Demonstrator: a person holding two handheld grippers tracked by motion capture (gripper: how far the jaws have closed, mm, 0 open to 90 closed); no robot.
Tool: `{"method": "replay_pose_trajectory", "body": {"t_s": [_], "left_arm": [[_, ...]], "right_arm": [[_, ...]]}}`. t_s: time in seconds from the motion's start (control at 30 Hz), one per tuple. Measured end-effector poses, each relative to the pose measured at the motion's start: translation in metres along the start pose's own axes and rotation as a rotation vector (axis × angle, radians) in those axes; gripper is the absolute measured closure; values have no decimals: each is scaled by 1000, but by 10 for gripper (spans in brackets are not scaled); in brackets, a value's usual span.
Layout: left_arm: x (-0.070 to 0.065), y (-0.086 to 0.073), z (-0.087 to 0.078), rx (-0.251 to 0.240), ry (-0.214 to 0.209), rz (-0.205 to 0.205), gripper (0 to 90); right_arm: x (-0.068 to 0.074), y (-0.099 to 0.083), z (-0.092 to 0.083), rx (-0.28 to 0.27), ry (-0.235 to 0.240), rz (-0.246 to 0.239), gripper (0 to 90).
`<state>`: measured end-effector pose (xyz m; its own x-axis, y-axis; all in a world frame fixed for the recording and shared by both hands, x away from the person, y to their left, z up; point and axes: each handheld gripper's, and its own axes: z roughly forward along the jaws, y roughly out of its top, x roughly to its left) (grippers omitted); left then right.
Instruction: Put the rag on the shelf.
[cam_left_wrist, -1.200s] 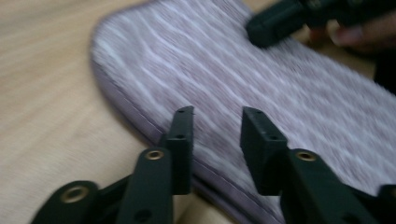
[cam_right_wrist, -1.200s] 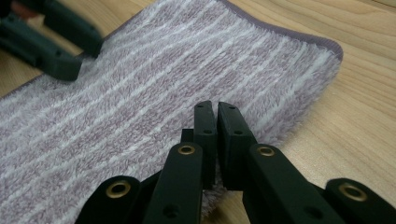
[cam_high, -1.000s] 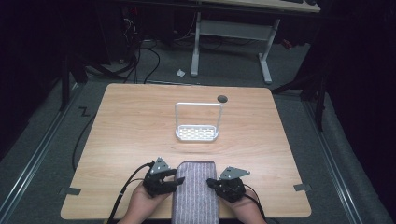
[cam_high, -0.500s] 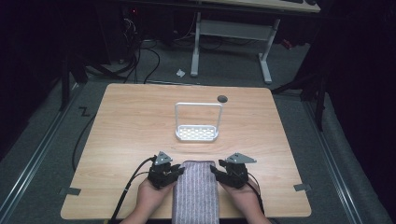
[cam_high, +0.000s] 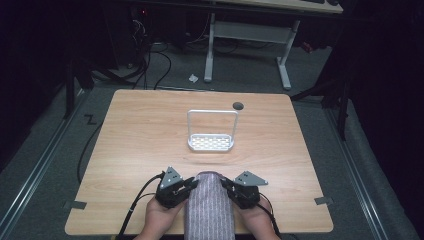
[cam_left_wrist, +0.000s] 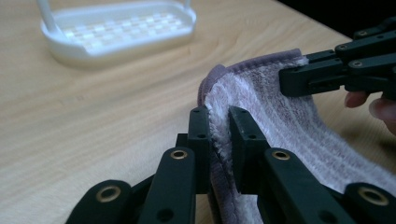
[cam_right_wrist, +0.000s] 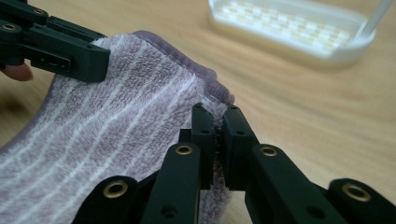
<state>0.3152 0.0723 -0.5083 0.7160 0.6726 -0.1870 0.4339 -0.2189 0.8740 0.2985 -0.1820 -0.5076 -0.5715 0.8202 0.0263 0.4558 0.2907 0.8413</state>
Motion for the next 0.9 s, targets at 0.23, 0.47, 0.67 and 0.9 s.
{"method": "replay_pose_trajectory", "body": {"t_s": [0.23,0.47,0.67,0.9], "left_arm": [[-7,17,-15,-75,28,23,798],[-9,44,-28,-139,50,45,799],[-9,64,-35,-187,61,57,802],[-10,87,-43,-231,67,87,811]], "right_arm": [[8,14,-21,-164,-63,-42,852],[4,35,-33,-248,-79,-52,852],[1,56,-43,-310,-96,-68,852],[-3,78,-54,-365,-102,-60,854]]}}
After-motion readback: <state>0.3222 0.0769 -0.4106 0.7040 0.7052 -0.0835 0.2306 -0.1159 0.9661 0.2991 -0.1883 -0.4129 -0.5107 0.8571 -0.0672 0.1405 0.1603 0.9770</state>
